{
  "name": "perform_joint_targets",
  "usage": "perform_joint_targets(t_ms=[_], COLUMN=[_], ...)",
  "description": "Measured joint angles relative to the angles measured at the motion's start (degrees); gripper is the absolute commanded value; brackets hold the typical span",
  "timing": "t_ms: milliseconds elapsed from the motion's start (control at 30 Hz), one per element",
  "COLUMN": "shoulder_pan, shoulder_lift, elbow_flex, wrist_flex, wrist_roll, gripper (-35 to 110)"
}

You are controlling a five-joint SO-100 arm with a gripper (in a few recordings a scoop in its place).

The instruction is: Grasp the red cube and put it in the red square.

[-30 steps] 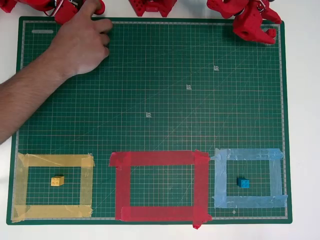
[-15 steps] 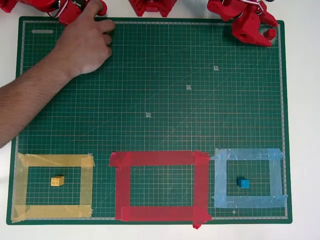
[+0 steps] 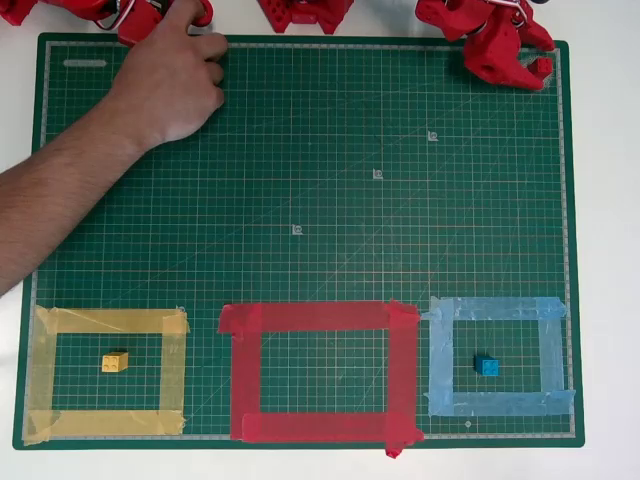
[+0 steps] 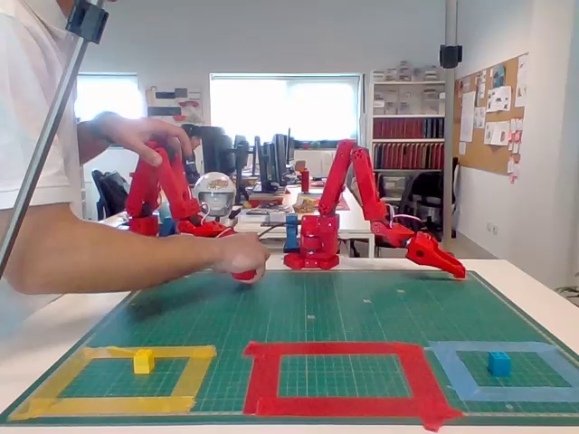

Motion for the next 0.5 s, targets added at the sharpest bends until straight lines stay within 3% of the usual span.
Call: perform_joint_targets(t_ms=[433, 500], shoulder_pan=[-0.2, -0.2], shoulder_lift=[0.0, 0.0], elbow_flex=[0.0, 0.0], wrist_flex=[0.0, 0.0], wrist_roll=[0.0, 0.0], gripper=[23, 9])
